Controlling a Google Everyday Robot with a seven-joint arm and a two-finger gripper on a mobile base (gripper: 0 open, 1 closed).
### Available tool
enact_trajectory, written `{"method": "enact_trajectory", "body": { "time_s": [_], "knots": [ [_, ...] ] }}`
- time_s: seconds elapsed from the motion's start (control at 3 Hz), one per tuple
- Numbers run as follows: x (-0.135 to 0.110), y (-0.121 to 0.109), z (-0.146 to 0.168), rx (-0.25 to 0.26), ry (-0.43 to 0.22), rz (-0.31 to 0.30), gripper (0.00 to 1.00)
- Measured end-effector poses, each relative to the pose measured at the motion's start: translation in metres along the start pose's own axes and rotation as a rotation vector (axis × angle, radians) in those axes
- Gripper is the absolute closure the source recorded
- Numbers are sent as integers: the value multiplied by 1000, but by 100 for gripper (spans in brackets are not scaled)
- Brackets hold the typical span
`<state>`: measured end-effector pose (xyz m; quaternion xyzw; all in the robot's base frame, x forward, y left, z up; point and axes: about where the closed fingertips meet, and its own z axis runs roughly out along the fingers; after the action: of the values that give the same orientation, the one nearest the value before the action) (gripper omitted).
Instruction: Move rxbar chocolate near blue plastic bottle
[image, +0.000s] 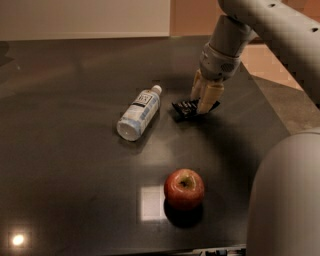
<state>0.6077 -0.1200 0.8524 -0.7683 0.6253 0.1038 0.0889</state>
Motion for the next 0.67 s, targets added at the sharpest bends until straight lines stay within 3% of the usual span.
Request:
{"method": "enact_trajectory", "body": {
  "time_s": [0.33,0.67],
  "knots": [
    [-22,8,7,-4,-9,10,100],
    [-39,18,14,-11,-13,12,82]
  ]
}}
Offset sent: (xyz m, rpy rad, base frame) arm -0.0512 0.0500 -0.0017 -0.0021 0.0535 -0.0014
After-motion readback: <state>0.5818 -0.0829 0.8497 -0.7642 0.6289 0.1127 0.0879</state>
